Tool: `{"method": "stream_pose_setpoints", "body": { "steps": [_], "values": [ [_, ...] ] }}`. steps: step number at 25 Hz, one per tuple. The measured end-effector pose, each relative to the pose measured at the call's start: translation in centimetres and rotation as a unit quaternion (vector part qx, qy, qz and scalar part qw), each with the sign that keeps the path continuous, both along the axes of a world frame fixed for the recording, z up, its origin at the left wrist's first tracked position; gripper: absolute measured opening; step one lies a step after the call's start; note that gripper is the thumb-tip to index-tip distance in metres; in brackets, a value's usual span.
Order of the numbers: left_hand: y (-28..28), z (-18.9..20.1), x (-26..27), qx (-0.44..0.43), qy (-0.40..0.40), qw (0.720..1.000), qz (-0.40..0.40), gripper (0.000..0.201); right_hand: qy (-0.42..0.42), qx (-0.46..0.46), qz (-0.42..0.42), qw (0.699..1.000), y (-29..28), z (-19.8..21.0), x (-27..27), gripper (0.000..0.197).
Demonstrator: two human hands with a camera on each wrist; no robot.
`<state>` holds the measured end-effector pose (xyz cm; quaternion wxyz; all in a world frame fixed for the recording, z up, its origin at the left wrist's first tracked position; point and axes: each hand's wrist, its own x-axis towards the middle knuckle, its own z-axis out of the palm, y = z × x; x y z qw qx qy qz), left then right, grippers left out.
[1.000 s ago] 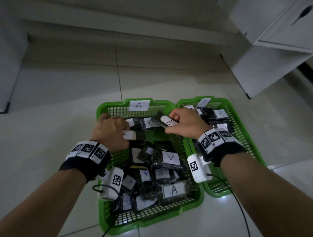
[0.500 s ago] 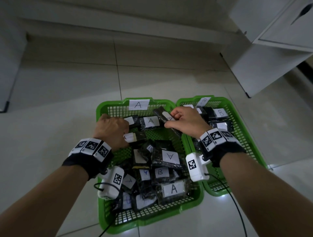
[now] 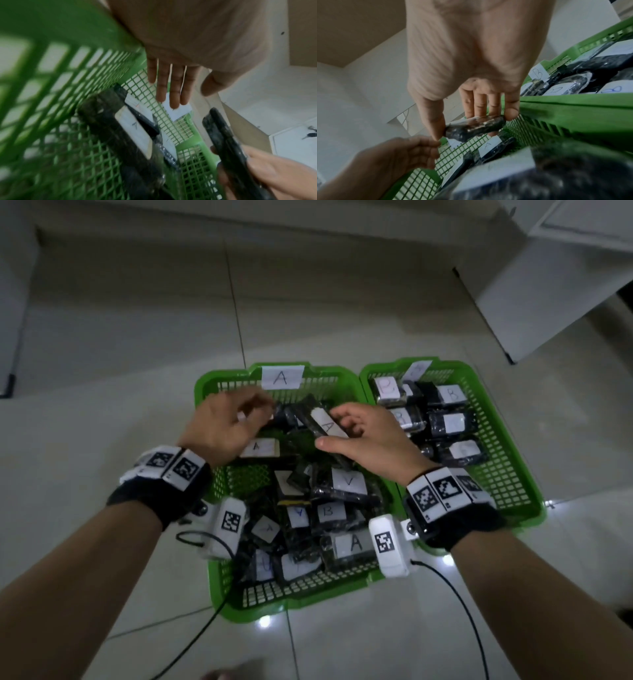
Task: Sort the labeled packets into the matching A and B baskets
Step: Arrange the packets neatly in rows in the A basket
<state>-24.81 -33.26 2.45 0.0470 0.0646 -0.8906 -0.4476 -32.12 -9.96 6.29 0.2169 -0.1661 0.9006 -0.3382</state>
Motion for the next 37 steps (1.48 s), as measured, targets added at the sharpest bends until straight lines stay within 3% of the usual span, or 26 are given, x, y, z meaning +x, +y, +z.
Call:
{"method": "stream_pose_setpoints", "body": {
  "steps": [2, 5, 9, 11, 13, 16, 18, 20, 23, 28, 31, 37],
  "values": [
    [0.0, 1.3, 0.6, 0.102, -0.015, 0.994, -0.032, 0.027, 0.004, -0.002, 0.011, 1.0, -0.6, -0.2, 1.5, 0.056],
    [0.6, 2.0, 1.0, 0.051, -0.056, 0.992, -0.096, 0.038, 0.005, -0.029, 0.033, 0.999, -1.1, 0.0, 3.6, 0.054],
    [1.4, 0.6, 1.8, 0.142, -0.021, 0.989, 0.04, 0.026, 0.028, 0.006, 0.074, 0.997, -0.5, -0.2, 6.0, 0.087],
    [1.3, -0.1, 2.1, 0.126, 0.023, 0.984, 0.125, 0.022, 0.031, 0.046, 0.108, 0.993, -0.5, -0.7, 6.8, 0.107],
    [1.3, -0.4, 2.5, 0.1, 0.057, 0.98, 0.162, 0.022, 0.032, 0.11, 0.139, 0.984, -0.9, -1.2, 7.2, 0.119],
    [2.1, -0.6, 3.0, 0.082, 0.079, 0.979, 0.167, 0.023, 0.059, 0.223, 0.181, 0.956, -2.0, -0.9, 7.0, 0.107],
    [2.4, -0.6, 3.2, 0.074, 0.099, 0.976, 0.179, 0.023, 0.068, 0.231, 0.205, 0.949, -2.3, -0.4, 6.9, 0.09],
    [2.2, -0.6, 3.2, 0.071, 0.115, 0.972, 0.191, 0.023, 0.03, 0.165, 0.179, 0.969, -1.9, 0.2, 6.4, 0.066],
    [2.1, -0.9, 3.1, 0.098, 0.121, 0.963, 0.218, 0.022, 0.04, 0.079, 0.07, 0.994, 0.2, 0.6, 5.6, 0.012],
    [2.2, -1.2, 3.0, 0.127, 0.122, 0.959, 0.222, 0.018, -0.013, -0.033, -0.091, 0.995, 3.1, 0.1, 4.8, 0.032],
    [2.5, -1.0, 3.1, 0.112, 0.131, 0.961, 0.215, 0.018, -0.008, -0.048, -0.12, 0.992, 2.9, 0.3, 4.8, 0.025],
    [2.2, -1.0, 3.6, 0.157, 0.167, 0.938, 0.261, 0.02, -0.045, -0.141, -0.229, 0.962, 1.6, 0.4, 4.9, 0.029]
  ]
}}
